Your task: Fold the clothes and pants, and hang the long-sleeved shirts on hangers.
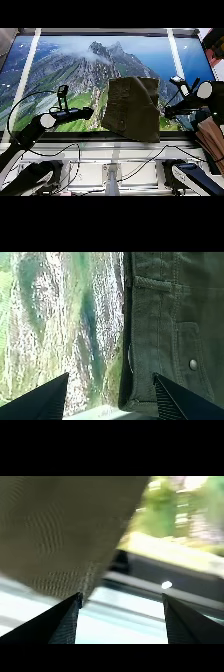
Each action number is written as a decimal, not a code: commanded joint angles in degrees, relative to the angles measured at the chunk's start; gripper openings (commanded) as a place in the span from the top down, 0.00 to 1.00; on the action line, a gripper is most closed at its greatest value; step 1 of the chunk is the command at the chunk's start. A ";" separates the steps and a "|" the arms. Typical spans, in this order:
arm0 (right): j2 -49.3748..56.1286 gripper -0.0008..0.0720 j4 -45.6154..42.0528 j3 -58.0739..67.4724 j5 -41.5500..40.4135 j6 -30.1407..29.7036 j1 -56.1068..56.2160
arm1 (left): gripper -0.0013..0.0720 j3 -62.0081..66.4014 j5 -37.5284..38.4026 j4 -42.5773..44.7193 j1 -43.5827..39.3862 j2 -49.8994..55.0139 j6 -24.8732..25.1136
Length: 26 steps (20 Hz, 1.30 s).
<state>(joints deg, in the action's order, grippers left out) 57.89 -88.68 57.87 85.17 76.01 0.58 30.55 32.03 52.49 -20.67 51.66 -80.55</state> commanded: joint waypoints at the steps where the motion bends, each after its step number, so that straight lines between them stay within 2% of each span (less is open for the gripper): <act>1: -4.48 0.32 -5.55 -0.76 -3.80 -0.59 -4.24 | 0.18 -0.02 0.98 -0.02 0.04 0.02 0.00; 2: -6.84 0.40 -5.49 -1.73 -4.20 -0.61 -6.56 | 0.18 -0.02 2.14 -0.02 0.04 0.02 0.00; 4: -12.22 0.49 -2.71 -5.70 -4.81 -0.55 -12.00 | 0.18 -0.02 4.24 -0.04 0.04 0.04 0.00; 7: -21.64 0.79 3.32 -17.79 -11.21 -0.61 -17.90 | 0.18 -0.02 5.68 -2.47 0.04 0.04 0.02; 9: -28.06 0.81 4.59 -25.88 -13.40 -0.59 -19.58 | 0.18 -0.02 8.70 -3.69 -0.09 0.04 0.04; 10: -30.97 0.94 5.99 -29.31 -12.92 -0.22 -20.02 | 0.18 -0.02 9.84 -3.67 -0.26 0.22 0.07; 12: -34.56 0.94 11.04 -32.85 -10.75 -0.39 -20.20 | 0.18 0.00 10.27 -4.66 -1.40 1.79 0.52; 13: -34.53 0.94 13.22 -32.06 -9.81 0.66 -20.22 | 0.18 -0.02 10.47 -7.72 -2.45 3.34 2.91; 16: -34.49 0.94 20.11 -31.19 -8.46 0.90 -20.17 | 0.18 -0.02 9.49 -20.59 -5.51 9.84 14.08; 17: -34.38 0.94 21.16 -31.21 -8.44 0.90 -20.17 | 0.18 -0.02 8.24 -23.10 -5.95 12.35 16.15; 18: -34.16 0.94 21.22 -31.19 -8.09 0.90 -20.17 | 0.17 0.00 7.32 -23.80 -5.99 14.82 16.74; 19: -33.79 0.94 21.27 -31.19 -7.58 0.90 -20.17 | 0.05 0.00 6.97 -23.87 -5.73 16.92 16.72; 20: -33.51 0.94 21.97 -31.19 -7.19 0.85 -20.17 | 0.03 0.02 7.17 -24.59 -5.62 18.64 16.74; 26: -33.07 0.94 29.20 -31.19 -10.16 -0.61 -20.17 | 0.04 0.04 4.31 -27.71 -5.84 22.12 17.18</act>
<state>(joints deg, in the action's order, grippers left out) 24.71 -63.02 26.70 76.53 75.88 -19.59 30.61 38.85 26.28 -26.39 72.12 -64.20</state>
